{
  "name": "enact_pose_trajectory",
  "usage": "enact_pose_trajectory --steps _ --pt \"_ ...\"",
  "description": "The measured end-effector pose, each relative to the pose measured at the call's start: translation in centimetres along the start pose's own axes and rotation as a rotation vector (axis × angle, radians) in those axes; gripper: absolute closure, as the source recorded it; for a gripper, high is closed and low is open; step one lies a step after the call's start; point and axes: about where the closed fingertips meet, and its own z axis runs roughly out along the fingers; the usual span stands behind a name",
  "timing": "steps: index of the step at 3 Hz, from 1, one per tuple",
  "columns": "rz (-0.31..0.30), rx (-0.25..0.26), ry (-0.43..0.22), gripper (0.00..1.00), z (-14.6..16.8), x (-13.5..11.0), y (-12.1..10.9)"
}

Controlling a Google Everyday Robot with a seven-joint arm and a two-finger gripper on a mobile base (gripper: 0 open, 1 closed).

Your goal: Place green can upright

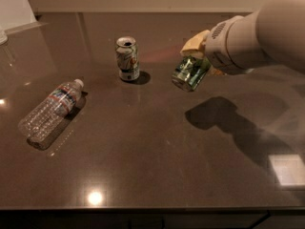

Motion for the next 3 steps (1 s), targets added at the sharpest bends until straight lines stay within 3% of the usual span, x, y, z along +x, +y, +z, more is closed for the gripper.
enact_pose_trajectory --steps 1,2,3 --pt "0.002 0.130 -0.078 1.00 0.01 0.07 -0.55" --pt "-0.019 0.235 -0.108 1.00 -0.30 -0.06 -0.84" --pt "-0.104 0.333 -0.120 1.00 -0.66 -0.88 -1.10"
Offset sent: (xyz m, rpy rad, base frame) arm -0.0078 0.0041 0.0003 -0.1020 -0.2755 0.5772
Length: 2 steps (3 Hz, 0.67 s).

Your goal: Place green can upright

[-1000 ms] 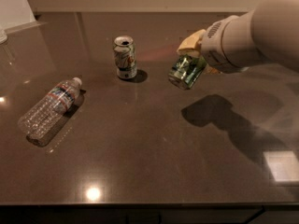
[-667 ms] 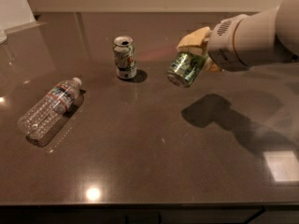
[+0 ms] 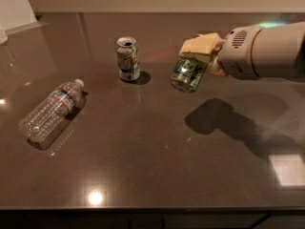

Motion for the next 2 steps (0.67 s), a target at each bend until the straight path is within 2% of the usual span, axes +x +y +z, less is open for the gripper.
enact_pose_trajectory --steps 1,2 --pt "-0.146 0.058 0.005 1.00 -0.19 -0.98 -0.10" --pt "-0.328 0.094 0.037 1.00 -0.45 -1.82 -0.03"
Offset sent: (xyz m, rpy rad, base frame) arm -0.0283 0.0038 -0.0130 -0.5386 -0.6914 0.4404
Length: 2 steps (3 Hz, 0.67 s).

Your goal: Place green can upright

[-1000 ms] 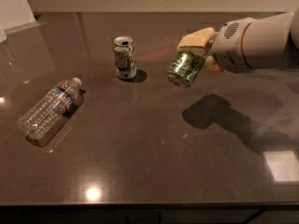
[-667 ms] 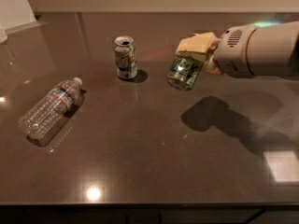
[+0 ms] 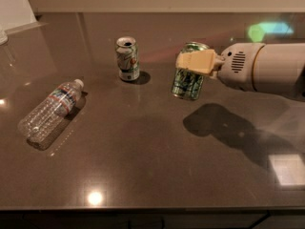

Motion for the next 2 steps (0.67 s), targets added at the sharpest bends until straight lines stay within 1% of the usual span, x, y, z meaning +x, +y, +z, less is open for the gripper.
enact_pose_trajectory --steps 1,2 --pt "-0.182 0.029 0.068 1.00 -0.30 -0.59 -0.39" --pt "-0.378 0.047 0.144 1.00 -0.52 -0.82 -0.96"
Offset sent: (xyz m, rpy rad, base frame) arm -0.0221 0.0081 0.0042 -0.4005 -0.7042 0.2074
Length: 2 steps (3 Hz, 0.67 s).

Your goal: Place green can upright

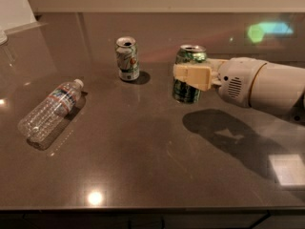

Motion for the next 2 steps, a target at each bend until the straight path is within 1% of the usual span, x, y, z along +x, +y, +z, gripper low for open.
enact_pose_trajectory --steps 1,2 --pt "-0.199 -0.008 0.044 1.00 -0.17 -0.54 -0.16" --pt "-0.334 -0.040 0.060 1.00 -0.32 -1.27 0.39"
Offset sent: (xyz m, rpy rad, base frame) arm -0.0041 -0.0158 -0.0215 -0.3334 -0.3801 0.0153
